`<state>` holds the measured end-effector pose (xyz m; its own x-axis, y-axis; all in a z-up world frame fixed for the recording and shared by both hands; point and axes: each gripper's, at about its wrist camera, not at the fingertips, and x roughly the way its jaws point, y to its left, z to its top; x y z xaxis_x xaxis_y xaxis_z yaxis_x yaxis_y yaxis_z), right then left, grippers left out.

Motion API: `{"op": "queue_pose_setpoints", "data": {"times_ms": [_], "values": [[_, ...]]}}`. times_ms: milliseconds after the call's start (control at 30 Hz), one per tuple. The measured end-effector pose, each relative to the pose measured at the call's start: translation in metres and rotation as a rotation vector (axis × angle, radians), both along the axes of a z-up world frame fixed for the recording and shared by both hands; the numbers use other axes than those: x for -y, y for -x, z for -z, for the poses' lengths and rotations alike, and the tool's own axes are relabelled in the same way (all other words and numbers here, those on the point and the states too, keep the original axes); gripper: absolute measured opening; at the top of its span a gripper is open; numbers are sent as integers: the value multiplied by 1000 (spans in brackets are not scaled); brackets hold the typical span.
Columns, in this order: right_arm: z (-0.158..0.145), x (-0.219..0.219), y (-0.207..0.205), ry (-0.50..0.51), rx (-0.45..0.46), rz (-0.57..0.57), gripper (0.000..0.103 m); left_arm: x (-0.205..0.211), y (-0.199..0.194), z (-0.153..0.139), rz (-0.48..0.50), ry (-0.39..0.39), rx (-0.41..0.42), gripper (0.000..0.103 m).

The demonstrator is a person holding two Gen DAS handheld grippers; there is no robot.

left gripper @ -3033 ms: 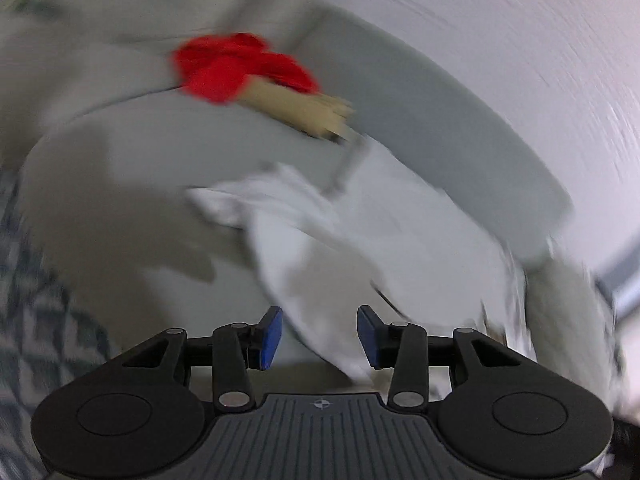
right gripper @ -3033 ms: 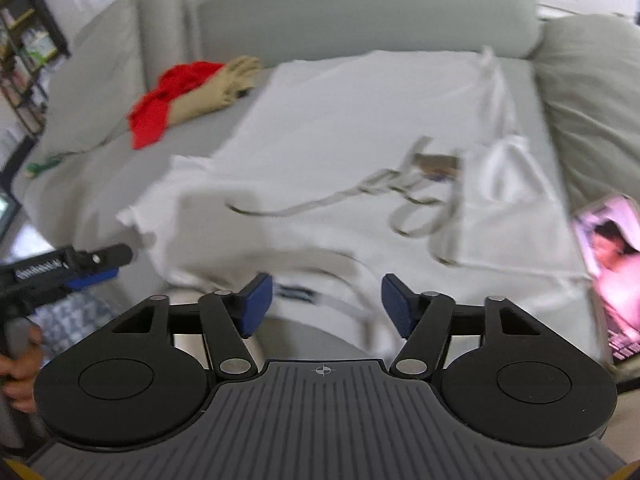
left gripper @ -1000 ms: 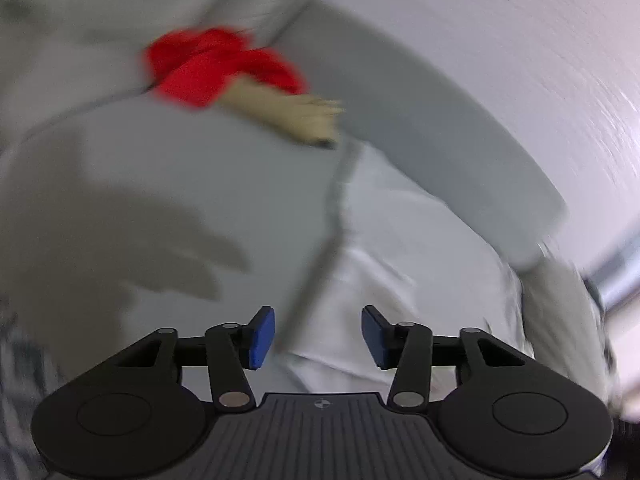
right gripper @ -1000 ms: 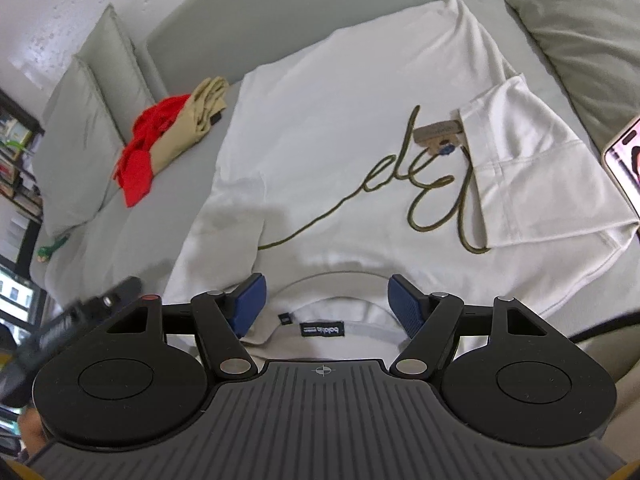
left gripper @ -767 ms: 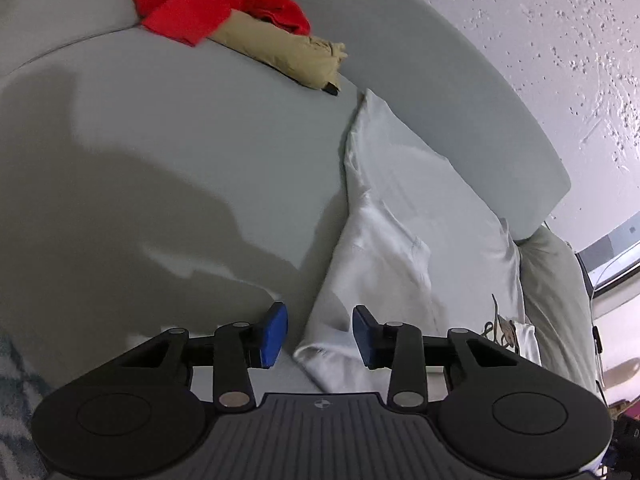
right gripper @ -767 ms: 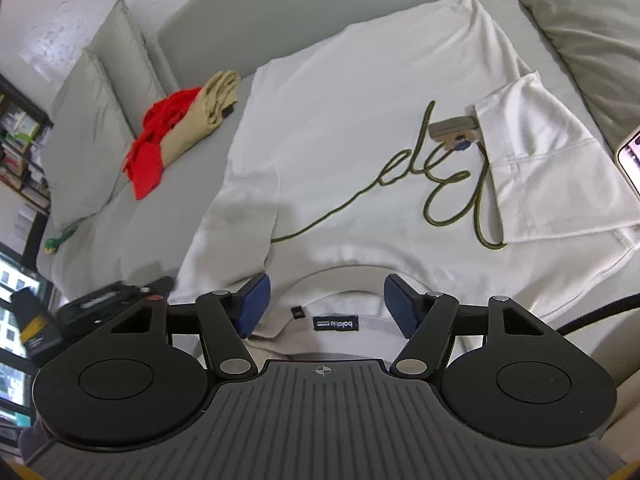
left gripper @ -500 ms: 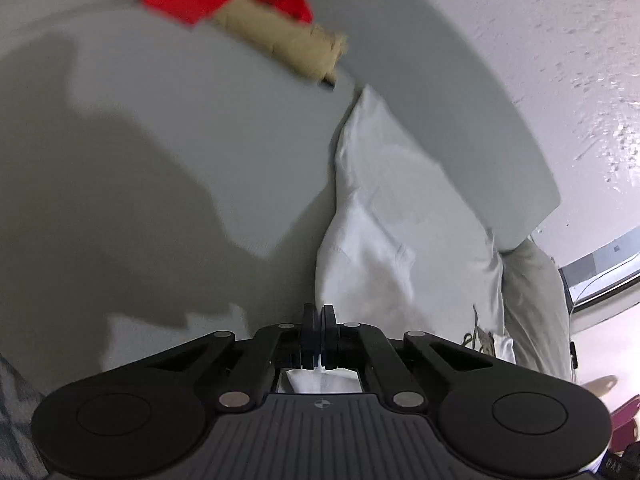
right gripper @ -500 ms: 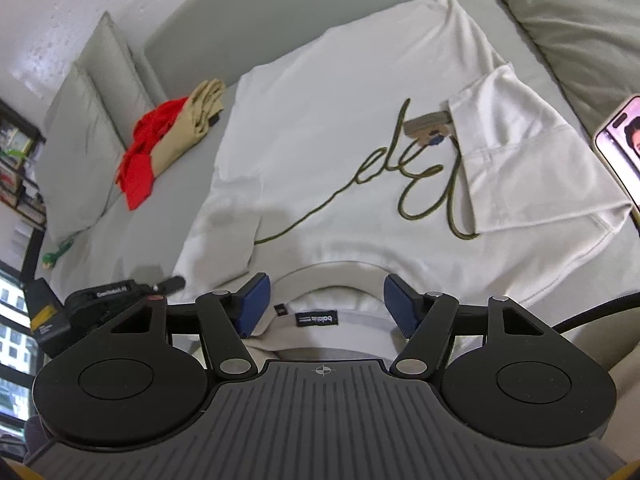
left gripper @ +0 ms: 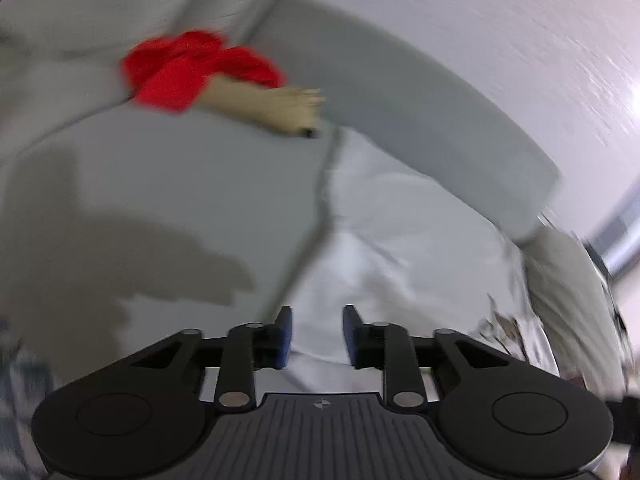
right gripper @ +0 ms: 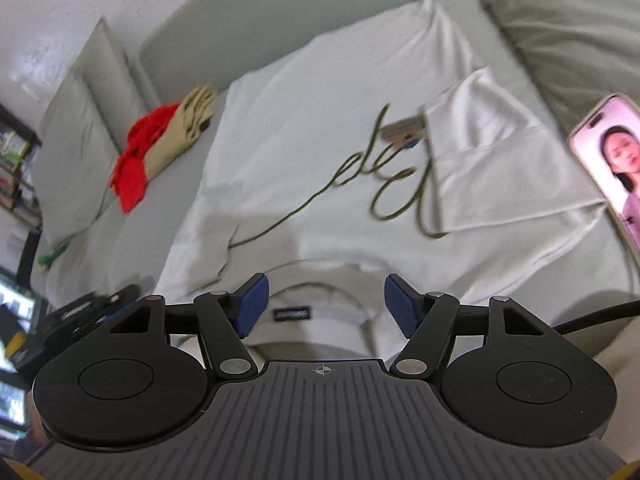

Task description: Fold clothes

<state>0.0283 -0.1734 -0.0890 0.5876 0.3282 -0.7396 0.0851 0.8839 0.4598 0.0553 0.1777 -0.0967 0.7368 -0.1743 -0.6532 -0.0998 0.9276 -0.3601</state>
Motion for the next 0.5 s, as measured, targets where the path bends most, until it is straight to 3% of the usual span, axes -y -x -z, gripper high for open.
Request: {"op": "queue_pose_setpoints", "data": {"times_ms": [133,267,333,400,500], "values": [[0,8,-12,88,14,64,54,44,-25,6,79,-149,-37,21],[9,4,-47,279,22,64,54,62,-54,27,75,-245,-143,19],[20,6,-64,357,7,61,53,66,-51,32,108,-289,-173,19],[40,11,-76,389,-74,47,53,70,-44,33,131,-330,-187,19],[43,8,-64,423,-53,6,53,71,-29,30,167,-357,-224,19]]}}
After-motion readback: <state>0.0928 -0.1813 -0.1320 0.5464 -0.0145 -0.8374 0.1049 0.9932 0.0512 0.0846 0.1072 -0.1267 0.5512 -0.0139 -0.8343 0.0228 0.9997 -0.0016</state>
